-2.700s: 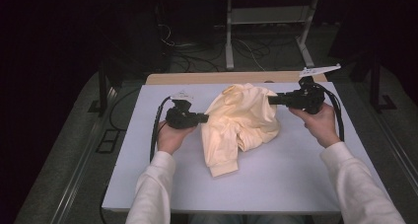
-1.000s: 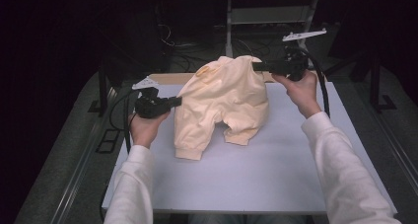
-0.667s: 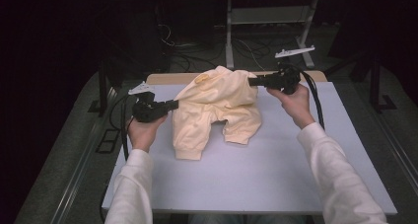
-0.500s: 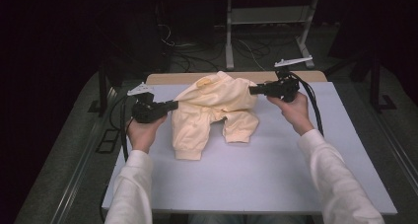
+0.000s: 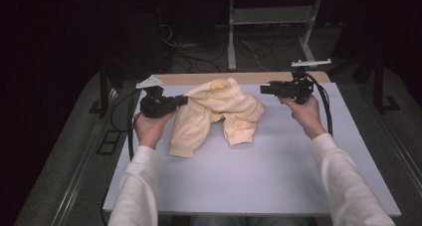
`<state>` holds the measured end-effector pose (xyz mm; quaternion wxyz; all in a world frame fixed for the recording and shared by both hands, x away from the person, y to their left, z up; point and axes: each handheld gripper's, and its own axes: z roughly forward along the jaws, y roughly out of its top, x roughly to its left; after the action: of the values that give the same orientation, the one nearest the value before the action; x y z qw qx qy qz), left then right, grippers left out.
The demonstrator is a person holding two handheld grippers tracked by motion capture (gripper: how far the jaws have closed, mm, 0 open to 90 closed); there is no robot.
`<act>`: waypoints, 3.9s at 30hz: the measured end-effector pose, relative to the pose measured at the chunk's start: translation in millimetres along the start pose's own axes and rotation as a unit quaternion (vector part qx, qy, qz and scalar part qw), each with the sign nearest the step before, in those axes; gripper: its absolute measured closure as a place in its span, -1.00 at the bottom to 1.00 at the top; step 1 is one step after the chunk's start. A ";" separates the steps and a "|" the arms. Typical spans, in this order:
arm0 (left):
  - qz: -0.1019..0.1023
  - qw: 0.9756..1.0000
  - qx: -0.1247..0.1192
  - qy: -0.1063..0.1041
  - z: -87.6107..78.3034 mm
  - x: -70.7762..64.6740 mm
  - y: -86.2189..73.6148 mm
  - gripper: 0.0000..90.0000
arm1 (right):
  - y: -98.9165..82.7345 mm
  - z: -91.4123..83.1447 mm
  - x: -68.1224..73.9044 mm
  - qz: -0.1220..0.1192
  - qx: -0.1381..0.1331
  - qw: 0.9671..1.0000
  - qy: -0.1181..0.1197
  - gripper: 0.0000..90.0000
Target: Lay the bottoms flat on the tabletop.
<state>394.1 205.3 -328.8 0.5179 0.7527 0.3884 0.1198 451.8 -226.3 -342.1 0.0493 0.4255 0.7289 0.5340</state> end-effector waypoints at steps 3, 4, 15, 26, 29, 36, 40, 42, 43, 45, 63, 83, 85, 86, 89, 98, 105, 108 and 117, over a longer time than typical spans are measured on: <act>-0.010 1.000 -0.011 -0.014 2.9 -1.3 -3.9 0.89 | -2.1 -4.2 -5.9 0.012 0.001 1.000 -0.006 -0.71; -0.013 1.000 -0.015 -0.021 4.1 -2.3 -5.4 0.89 | -2.8 -4.9 -8.0 0.020 0.003 1.000 -0.003 -0.71; -0.012 0.997 -0.019 -0.068 11.5 -19.0 -22.2 0.89 | -4.8 15.2 7.3 0.032 0.016 0.999 -0.001 -0.93; -0.016 0.994 0.008 -0.106 32.9 -31.6 -45.9 0.89 | -0.3 42.5 32.3 0.011 0.039 0.999 0.006 -0.91; -0.013 0.993 0.015 -0.115 39.7 -38.0 -47.0 0.89 | -0.3 45.9 35.9 0.008 0.045 0.999 0.009 -0.90; -0.005 0.991 0.026 -0.134 57.2 -52.5 -47.6 0.89 | -0.3 44.7 39.6 0.000 0.049 0.999 0.012 -0.90; 0.000 0.989 0.035 -0.142 68.3 -61.4 -48.5 0.89 | 0.5 41.8 40.7 -0.003 0.048 0.999 0.015 -0.90; 0.004 0.988 0.043 -0.147 75.0 -66.4 -48.8 0.89 | 0.7 40.5 41.6 -0.006 0.047 0.999 0.017 -0.90; 0.008 0.988 0.048 -0.149 79.3 -70.2 -48.9 0.89 | 0.7 40.0 42.2 -0.006 0.047 0.999 0.018 -0.90; 0.014 0.987 0.053 -0.151 85.5 -76.0 -49.3 0.89 | 0.2 39.9 43.5 -0.007 0.048 0.999 0.022 -0.89; 0.065 0.973 0.101 -0.195 127.5 -129.4 -59.9 0.88 | -12.4 48.2 43.1 -0.014 0.091 0.995 0.046 -0.01; 0.077 0.972 0.087 -0.206 116.0 -137.7 -54.0 0.52 | -35.2 9.1 21.4 -0.051 0.081 0.995 0.025 0.79; 0.077 0.974 0.080 -0.197 113.8 -137.3 -52.6 0.42 | -39.2 4.7 19.1 -0.048 0.077 0.996 0.022 0.80; 0.078 0.976 0.076 -0.190 112.6 -136.8 -51.9 0.36 | -41.0 2.7 17.8 -0.049 0.077 0.996 0.021 0.80; 0.079 0.980 0.060 -0.172 108.7 -135.6 -48.9 0.21 | -44.8 -2.8 15.7 -0.048 0.073 0.996 0.019 0.80; 0.065 0.987 0.030 -0.141 96.2 -121.6 -36.2 -0.05 | -51.9 -20.6 13.2 -0.051 0.068 0.996 0.010 0.80; 0.067 0.992 0.022 -0.109 90.4 -109.4 -25.7 -0.16 | -60.9 -30.5 13.4 -0.052 0.067 0.996 0.007 0.81; 0.068 0.993 0.024 -0.097 89.1 -103.5 -21.5 -0.20 | -64.9 -33.9 13.6 -0.051 0.066 0.996 0.007 0.81; 0.050 0.996 0.014 -0.070 87.3 -85.0 -13.5 -0.27 | -75.9 -43.1 14.0 -0.048 0.068 0.997 0.005 0.81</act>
<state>381.8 87.3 -359.6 0.5263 0.7851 0.3146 0.0874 377.1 -253.8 -380.7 0.0425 0.3895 0.7835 0.4824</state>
